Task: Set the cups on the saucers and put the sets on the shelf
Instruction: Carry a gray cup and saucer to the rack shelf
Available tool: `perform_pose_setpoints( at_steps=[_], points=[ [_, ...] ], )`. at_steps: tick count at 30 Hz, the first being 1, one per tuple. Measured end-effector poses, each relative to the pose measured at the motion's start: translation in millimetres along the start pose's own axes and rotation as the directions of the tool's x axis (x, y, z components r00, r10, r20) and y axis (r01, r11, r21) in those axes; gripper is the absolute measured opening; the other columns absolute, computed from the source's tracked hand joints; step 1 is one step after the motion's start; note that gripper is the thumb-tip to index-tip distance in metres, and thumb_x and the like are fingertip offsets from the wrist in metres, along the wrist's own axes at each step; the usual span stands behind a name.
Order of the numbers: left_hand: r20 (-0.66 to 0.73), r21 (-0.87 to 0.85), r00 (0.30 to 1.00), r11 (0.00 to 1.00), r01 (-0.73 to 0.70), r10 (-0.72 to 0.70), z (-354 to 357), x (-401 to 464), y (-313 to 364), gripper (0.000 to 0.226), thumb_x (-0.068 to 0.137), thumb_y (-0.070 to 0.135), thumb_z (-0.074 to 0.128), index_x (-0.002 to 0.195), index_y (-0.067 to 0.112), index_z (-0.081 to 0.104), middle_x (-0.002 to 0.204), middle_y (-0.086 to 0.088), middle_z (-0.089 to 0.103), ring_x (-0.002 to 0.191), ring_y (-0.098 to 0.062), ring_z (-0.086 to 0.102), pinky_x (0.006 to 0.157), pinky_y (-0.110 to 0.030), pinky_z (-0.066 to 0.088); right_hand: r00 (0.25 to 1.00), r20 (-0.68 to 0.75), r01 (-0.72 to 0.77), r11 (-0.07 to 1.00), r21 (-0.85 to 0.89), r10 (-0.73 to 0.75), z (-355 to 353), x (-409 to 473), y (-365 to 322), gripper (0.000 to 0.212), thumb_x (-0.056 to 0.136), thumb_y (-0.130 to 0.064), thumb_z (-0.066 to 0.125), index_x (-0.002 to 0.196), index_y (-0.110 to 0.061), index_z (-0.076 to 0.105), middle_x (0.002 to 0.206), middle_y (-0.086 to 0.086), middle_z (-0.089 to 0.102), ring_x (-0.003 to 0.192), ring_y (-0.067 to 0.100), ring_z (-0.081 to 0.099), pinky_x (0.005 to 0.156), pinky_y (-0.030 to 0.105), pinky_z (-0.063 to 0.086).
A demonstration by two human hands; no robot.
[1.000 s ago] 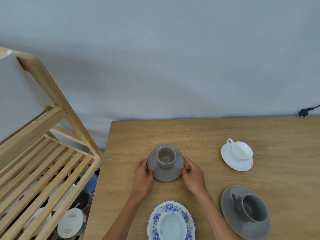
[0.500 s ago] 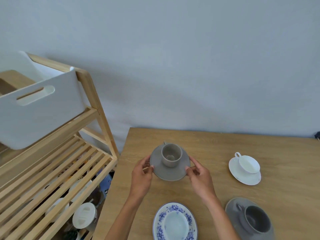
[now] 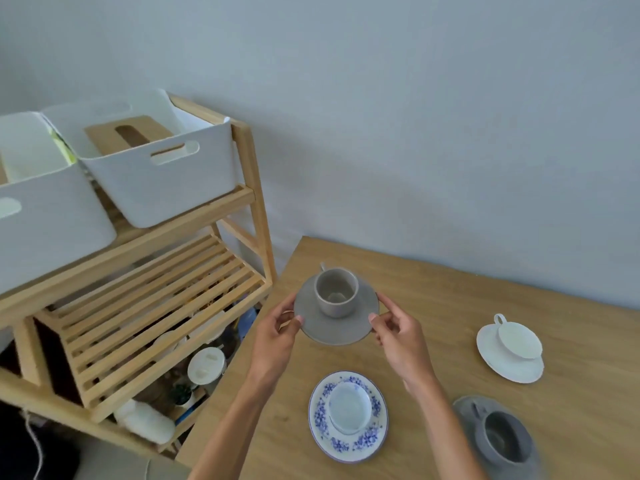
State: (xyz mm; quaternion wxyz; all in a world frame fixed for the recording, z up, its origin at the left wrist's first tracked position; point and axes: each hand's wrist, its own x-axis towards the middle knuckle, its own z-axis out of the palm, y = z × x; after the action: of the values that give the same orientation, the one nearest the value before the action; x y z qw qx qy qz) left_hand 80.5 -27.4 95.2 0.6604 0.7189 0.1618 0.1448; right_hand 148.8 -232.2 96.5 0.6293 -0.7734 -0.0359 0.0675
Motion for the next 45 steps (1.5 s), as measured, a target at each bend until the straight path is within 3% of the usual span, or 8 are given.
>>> perform_pose_setpoints(
  at_steps=[7, 12, 24, 28, 34, 37, 41, 45],
  points=[
    [-0.185, 0.014, 0.983, 1.0, 0.022, -0.019, -33, -32, 1, 0.042, 0.093, 0.009, 0.06, 0.133, 0.021, 0.056, 0.109, 0.009, 0.071, 0.1, -0.004, 0.065, 0.089, -0.023, 0.052, 0.983, 0.183, 0.032, 0.999, 0.014, -0.034, 29, -5, -6, 0.049, 0.096, -0.014, 0.063, 0.143, -0.022, 0.053, 0.067, 0.0, 0.051, 0.06, 0.011, 0.048, 0.069, 0.025, 0.048],
    [-0.287, 0.031, 0.958, 1.0, -0.002, 0.01, -58, -52, 3, 0.038, 0.093, 0.008, 0.06, 0.122, 0.033, 0.058, 0.112, 0.012, 0.068, 0.101, -0.002, 0.063, 0.084, -0.018, 0.051, 0.957, 0.287, 0.049, 0.999, -0.01, -0.044, 59, -4, -10, 0.048, 0.095, -0.014, 0.065, 0.141, -0.022, 0.056, 0.066, -0.004, 0.056, 0.059, 0.011, 0.051, 0.071, 0.03, 0.05],
    [-0.554, 0.042, 0.829, 0.993, 0.114, -0.072, -154, -77, -24, 0.037, 0.094, 0.016, 0.061, 0.121, 0.04, 0.057, 0.115, 0.008, 0.066, 0.102, -0.004, 0.062, 0.088, -0.032, 0.055, 0.831, 0.55, 0.135, 0.989, -0.056, -0.082, 181, -5, -23, 0.047, 0.095, -0.015, 0.066, 0.14, -0.026, 0.057, 0.062, -0.011, 0.063, 0.056, 0.006, 0.059, 0.063, 0.032, 0.054],
    [-0.621, 0.041, 0.777, 0.985, 0.165, -0.105, -191, -71, -38, 0.041, 0.095, 0.015, 0.059, 0.133, 0.027, 0.054, 0.115, 0.01, 0.064, 0.098, 0.004, 0.06, 0.077, -0.012, 0.051, 0.782, 0.62, 0.126, 0.99, -0.059, -0.062, 231, -2, -27, 0.047, 0.097, -0.015, 0.064, 0.141, -0.028, 0.055, 0.071, 0.0, 0.065, 0.062, 0.009, 0.062, 0.061, 0.024, 0.055],
    [-0.683, 0.06, 0.718, 0.97, 0.236, -0.133, -243, -34, -72, 0.041, 0.094, 0.011, 0.058, 0.134, 0.022, 0.054, 0.124, 0.005, 0.06, 0.102, -0.004, 0.059, 0.084, -0.019, 0.05, 0.756, 0.654, 0.145, 0.983, -0.114, -0.036, 308, 20, -19, 0.047, 0.098, -0.019, 0.063, 0.142, -0.032, 0.052, 0.071, -0.001, 0.064, 0.057, 0.002, 0.061, 0.056, 0.017, 0.049],
    [-0.718, 0.036, 0.678, 0.964, 0.262, -0.157, -260, -16, -97, 0.039, 0.094, 0.007, 0.057, 0.13, 0.022, 0.056, 0.116, 0.011, 0.06, 0.097, 0.0, 0.058, 0.079, -0.012, 0.048, 0.73, 0.682, 0.198, 0.966, -0.164, -0.034, 347, 36, -5, 0.049, 0.097, -0.02, 0.064, 0.143, -0.034, 0.051, 0.076, 0.0, 0.066, 0.066, 0.004, 0.064, 0.067, 0.025, 0.053],
    [-0.748, 0.014, 0.627, 0.94, 0.342, -0.217, -281, 6, -134, 0.039, 0.094, 0.005, 0.055, 0.13, 0.022, 0.056, 0.113, 0.009, 0.06, 0.097, -0.005, 0.059, 0.086, -0.023, 0.051, 0.681, 0.731, 0.26, 0.946, -0.192, -0.039, 391, 56, 19, 0.053, 0.096, -0.02, 0.065, 0.145, -0.033, 0.049, 0.076, 0.001, 0.067, 0.072, 0.005, 0.066, 0.083, 0.034, 0.055],
    [-0.776, 0.041, 0.586, 0.908, 0.417, -0.235, -297, 30, -159, 0.042, 0.092, 0.007, 0.053, 0.129, 0.026, 0.057, 0.109, 0.01, 0.061, 0.096, -0.008, 0.06, 0.085, -0.031, 0.056, 0.649, 0.76, 0.281, 0.935, -0.215, -0.021, 421, 77, 38, 0.052, 0.096, -0.015, 0.064, 0.145, -0.026, 0.049, 0.077, 0.005, 0.068, 0.054, -0.004, 0.061, 0.063, 0.017, 0.049]
  ],
)
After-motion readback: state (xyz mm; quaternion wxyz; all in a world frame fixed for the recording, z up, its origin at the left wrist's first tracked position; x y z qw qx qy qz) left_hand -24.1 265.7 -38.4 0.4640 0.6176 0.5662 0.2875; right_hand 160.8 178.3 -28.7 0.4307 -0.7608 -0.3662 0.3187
